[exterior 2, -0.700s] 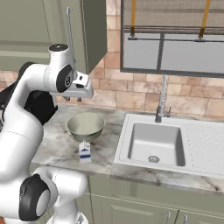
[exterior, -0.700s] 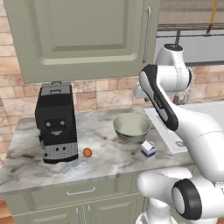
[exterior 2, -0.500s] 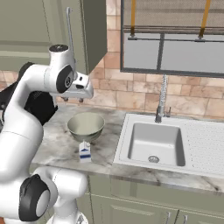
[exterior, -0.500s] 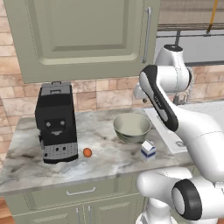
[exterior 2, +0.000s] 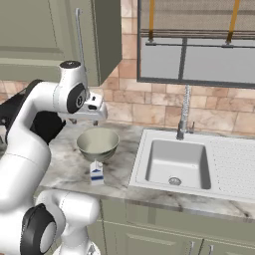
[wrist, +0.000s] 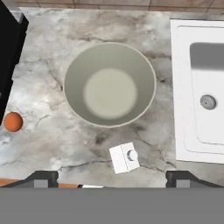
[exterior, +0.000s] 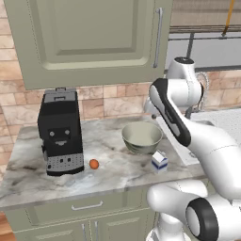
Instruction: Gather the eggs and milk located in the vicinity of the sink area and place them right next to the bowl.
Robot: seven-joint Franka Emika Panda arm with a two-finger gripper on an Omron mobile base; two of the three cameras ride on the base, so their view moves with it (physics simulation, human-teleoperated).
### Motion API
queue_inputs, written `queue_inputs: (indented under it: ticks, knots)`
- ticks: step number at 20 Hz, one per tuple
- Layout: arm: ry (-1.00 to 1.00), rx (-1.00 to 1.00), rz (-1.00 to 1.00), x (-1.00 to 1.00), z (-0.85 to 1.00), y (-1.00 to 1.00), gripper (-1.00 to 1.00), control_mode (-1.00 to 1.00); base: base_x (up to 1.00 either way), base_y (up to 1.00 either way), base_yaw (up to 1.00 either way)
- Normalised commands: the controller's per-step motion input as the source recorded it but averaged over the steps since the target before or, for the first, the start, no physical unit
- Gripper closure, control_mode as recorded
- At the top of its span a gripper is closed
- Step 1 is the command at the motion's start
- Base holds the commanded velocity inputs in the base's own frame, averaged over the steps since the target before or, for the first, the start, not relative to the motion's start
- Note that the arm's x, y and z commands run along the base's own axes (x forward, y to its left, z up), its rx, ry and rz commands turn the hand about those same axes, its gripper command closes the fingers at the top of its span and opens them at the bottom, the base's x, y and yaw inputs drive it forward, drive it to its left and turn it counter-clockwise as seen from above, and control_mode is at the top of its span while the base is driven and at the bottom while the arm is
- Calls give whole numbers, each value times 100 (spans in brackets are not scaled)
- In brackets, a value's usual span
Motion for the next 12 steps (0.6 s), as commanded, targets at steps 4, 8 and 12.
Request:
queue_inputs:
  ticks: [4, 8, 12]
  knots:
    - [0, 0, 0, 0, -32, 0, -100, -100, 0, 0, 0]
    - [0, 0, 0, 0, -28, 0, -100, -100, 0, 0, 0]
    - [0, 0, 0, -2, -31, 0, -100, -100, 0, 0, 0]
